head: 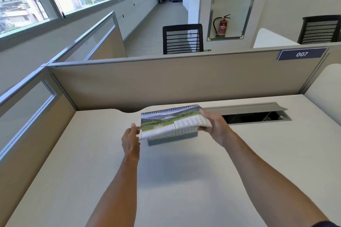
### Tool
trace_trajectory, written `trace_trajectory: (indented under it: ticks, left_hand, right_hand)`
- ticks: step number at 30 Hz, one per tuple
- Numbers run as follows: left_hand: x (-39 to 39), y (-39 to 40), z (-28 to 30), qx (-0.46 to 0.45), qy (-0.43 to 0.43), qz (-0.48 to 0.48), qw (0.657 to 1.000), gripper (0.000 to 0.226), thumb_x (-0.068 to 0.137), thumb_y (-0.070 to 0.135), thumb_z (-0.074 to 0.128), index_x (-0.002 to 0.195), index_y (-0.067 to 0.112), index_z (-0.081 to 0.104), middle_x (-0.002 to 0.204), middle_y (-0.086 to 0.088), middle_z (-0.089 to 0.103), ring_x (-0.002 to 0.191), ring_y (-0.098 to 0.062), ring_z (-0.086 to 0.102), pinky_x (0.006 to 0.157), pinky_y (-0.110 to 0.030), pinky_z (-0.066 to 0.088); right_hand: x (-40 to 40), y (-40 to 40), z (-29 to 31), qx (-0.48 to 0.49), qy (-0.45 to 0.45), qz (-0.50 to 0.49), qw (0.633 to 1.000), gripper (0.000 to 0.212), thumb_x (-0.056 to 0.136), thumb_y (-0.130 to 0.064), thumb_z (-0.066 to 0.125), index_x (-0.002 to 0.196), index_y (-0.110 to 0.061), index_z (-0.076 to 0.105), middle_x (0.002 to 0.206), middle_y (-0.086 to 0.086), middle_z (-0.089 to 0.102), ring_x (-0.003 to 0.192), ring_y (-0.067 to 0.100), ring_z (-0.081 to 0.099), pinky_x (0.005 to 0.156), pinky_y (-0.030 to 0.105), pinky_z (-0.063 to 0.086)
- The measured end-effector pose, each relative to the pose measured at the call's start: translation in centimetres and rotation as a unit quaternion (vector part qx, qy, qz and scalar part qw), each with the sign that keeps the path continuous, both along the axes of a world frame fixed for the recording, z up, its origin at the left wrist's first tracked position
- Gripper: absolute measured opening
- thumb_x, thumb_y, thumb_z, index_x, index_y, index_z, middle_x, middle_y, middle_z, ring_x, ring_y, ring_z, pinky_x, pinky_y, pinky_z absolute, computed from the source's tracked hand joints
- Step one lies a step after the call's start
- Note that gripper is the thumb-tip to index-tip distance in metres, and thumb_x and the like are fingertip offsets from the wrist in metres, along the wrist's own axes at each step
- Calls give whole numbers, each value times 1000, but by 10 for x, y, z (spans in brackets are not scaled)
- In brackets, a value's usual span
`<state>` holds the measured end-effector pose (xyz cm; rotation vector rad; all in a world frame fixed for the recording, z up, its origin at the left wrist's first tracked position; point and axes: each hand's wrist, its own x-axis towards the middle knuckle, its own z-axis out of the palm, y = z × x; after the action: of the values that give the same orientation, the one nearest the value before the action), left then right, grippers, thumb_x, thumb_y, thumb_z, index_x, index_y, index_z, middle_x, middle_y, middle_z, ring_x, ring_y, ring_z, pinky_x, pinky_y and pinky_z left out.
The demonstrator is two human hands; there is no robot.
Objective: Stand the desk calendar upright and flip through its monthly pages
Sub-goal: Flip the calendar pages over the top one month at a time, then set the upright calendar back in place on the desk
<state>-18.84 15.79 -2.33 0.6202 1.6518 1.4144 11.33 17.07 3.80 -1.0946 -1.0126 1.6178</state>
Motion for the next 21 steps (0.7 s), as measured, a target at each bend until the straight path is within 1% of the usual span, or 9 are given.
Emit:
trace_trajectory:
  ticks: [3, 6, 9, 12, 14, 15, 17, 19, 21]
  left_hand:
    - [2, 6, 10, 20, -27, -20, 999, 52, 106, 51, 34, 126, 14, 65, 122, -6, 69, 108, -30, 65, 88, -44, 41]
    - [9, 8, 19, 29, -29, -54, 998, 63, 107, 54, 24, 137, 13, 61, 129, -6, 65, 118, -30, 60, 95, -47, 37]
    - [15, 7, 21, 39, -30, -72, 996, 62, 107, 56, 23, 128, 15, 65, 125, -5, 67, 117, -31, 60, 97, -48, 37]
    - [16, 7, 22, 34, -32, -68, 997, 63, 107, 56, 24, 128, 13, 65, 125, -5, 66, 116, -31, 59, 97, -48, 39]
    - [16, 7, 23, 28, -26, -69, 997, 63, 106, 55, 26, 129, 11, 65, 126, -5, 66, 116, -32, 59, 96, -47, 39]
    - [15, 8, 23, 27, -21, -68, 997, 63, 106, 55, 28, 131, 9, 65, 127, -6, 65, 115, -32, 59, 96, -47, 40]
    - [13, 10, 23, 29, -7, -65, 997, 58, 107, 51, 34, 130, 7, 64, 126, -7, 66, 114, -32, 60, 93, -45, 42]
    - [11, 12, 25, 27, 27, -61, 997, 45, 106, 44, 43, 122, 8, 63, 121, -10, 68, 110, -30, 64, 89, -43, 47]
    - [10, 17, 26, 10, 77, -64, 995, 30, 104, 39, 50, 115, 12, 60, 120, -14, 69, 106, -30, 67, 94, -47, 52]
  right_hand:
    - [-2, 9, 23, 30, 140, 64, 988, 82, 97, -76, 29, 107, -10, 77, 134, 21, 70, 108, 37, 74, 79, 39, 55]
    - [-5, 17, 40, 55, 186, 97, 976, 103, 90, -87, 16, 143, -10, 61, 153, 13, 56, 113, 36, 71, 84, 42, 52]
    - [-14, 22, 49, 72, 118, 51, 989, 91, 93, -81, 22, 149, -17, 55, 150, 1, 61, 109, 33, 74, 80, 38, 53]
    - [-24, 26, 51, 76, -29, -69, 994, 67, 95, -67, 51, 141, -19, 62, 137, -4, 69, 95, 22, 78, 71, 30, 52]
    - [-24, 31, 40, 50, -117, -180, 975, 55, 93, -53, 66, 133, -15, 68, 124, 0, 75, 92, 16, 77, 70, 29, 52]
    - [-23, 33, 32, 28, -151, -224, 963, 51, 93, -49, 68, 129, -13, 70, 121, 2, 76, 97, 19, 75, 76, 32, 54]
    - [-18, 36, 14, -23, -204, -245, 948, 48, 94, -50, 67, 118, -9, 72, 117, 7, 74, 111, 30, 68, 92, 42, 52]
    - [-15, 35, 0, -69, -220, -210, 950, 45, 92, -58, 66, 104, -15, 72, 112, 4, 71, 114, 31, 64, 97, 45, 50]
    - [-16, 35, -10, -91, -199, -169, 961, 56, 89, -67, 65, 109, -15, 74, 118, 5, 73, 117, 28, 64, 106, 48, 48]
